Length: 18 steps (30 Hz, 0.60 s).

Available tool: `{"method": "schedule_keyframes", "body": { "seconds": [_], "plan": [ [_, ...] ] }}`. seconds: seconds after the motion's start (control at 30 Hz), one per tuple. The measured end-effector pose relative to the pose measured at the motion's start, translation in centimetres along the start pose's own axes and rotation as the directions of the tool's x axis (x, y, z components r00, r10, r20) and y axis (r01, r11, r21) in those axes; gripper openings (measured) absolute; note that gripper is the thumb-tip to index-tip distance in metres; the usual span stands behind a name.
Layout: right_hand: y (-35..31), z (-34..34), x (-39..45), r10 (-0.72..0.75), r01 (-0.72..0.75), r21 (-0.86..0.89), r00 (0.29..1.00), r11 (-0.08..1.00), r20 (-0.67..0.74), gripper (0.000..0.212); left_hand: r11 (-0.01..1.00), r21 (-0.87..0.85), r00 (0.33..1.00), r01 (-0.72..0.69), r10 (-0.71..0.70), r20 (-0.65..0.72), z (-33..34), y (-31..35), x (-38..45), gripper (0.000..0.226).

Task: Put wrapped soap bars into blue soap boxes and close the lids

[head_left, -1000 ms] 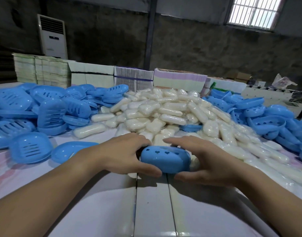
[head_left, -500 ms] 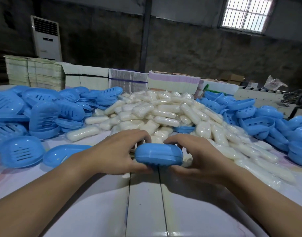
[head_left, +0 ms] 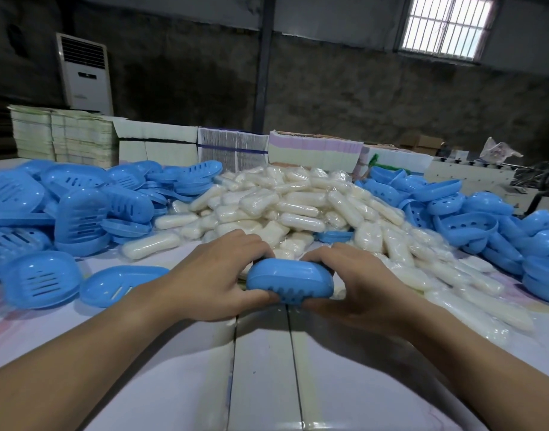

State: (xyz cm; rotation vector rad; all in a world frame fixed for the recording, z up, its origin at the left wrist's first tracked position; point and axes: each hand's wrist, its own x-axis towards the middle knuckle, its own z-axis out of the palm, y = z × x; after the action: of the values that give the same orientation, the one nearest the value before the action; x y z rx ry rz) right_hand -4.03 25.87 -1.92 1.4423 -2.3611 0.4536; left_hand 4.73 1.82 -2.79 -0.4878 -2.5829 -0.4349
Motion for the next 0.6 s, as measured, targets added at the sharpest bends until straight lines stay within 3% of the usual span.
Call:
{"method": "schedule_keyframes", "body": {
  "seconds": [0.33,0.6],
  "plan": [
    [-0.01,-0.58,0.12,0.094,-0.094,0.009,0.995,0.996,0.020,0.052,0.999,-0.034,0.999,0.012,-0.013,-0.041,0.03,0.20,0.11,0.036],
    [0.68,-0.57,-0.13,0.142,-0.213,0.430,0.971,0.877,0.192,0.059,0.975,0.151,0.960,-0.165,0.194,-0.204,-0.08,0.80,0.33,0.043]
  ]
}}
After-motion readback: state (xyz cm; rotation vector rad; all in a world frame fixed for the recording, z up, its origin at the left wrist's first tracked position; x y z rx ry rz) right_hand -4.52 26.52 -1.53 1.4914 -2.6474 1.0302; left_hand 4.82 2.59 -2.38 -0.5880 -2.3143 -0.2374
